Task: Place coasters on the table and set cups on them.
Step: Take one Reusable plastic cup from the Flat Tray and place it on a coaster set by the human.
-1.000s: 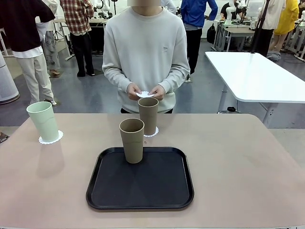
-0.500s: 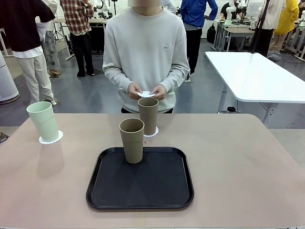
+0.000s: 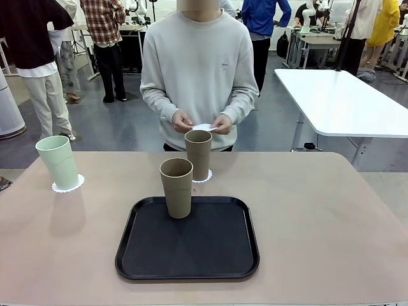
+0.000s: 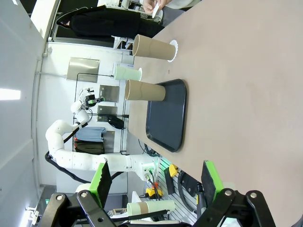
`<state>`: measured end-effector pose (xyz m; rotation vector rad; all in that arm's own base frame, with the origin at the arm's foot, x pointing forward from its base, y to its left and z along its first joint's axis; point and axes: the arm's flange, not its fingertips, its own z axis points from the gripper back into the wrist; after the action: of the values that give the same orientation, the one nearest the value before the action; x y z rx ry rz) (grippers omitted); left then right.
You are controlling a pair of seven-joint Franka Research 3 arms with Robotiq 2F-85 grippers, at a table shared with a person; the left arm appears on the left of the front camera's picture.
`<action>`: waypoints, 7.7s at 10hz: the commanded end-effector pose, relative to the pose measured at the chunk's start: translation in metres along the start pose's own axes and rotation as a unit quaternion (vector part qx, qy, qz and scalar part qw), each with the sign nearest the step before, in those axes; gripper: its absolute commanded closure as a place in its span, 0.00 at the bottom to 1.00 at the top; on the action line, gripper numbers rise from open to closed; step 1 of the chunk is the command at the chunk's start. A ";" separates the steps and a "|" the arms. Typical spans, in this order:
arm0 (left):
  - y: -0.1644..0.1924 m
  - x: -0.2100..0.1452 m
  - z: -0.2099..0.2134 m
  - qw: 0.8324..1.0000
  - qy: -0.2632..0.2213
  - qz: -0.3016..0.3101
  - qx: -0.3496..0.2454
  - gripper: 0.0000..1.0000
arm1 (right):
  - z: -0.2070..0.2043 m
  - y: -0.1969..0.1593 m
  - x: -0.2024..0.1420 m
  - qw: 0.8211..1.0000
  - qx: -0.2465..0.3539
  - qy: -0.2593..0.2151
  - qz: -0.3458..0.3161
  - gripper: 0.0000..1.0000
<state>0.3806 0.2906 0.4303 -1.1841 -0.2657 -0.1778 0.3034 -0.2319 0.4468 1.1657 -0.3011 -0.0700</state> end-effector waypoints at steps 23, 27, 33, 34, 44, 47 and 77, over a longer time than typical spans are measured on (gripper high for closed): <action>0.001 -0.002 0.003 1.000 0.001 0.004 -0.009 0.00 | 0.000 0.001 -0.002 1.000 0.000 0.004 0.000 0.00; 0.001 -0.002 0.003 1.000 0.001 0.004 -0.009 0.00 | 0.000 0.000 0.000 1.000 0.000 0.000 0.000 0.00; 0.001 -0.002 0.003 1.000 0.001 0.004 -0.009 0.00 | -0.096 0.136 0.142 0.958 -0.242 0.076 0.133 0.00; 0.001 -0.002 0.003 1.000 0.001 0.004 -0.009 0.00 | -0.120 0.175 0.143 0.938 -0.271 0.103 0.191 0.00; 0.001 -0.002 0.003 1.000 0.001 0.004 -0.009 0.00 | -0.381 0.195 0.045 0.750 -0.355 0.375 0.413 0.00; 0.001 -0.002 0.003 1.000 0.001 0.004 -0.009 0.00 | -0.394 0.173 0.030 0.761 -0.315 0.389 0.412 0.00; 0.001 -0.002 0.003 1.000 0.001 0.004 -0.009 0.00 | -0.456 0.064 0.022 0.744 0.160 0.026 0.648 0.00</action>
<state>0.3798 0.2925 0.4269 -1.1949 -0.2600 -0.1722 0.4409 0.1973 0.3448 1.0498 -1.0243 1.2865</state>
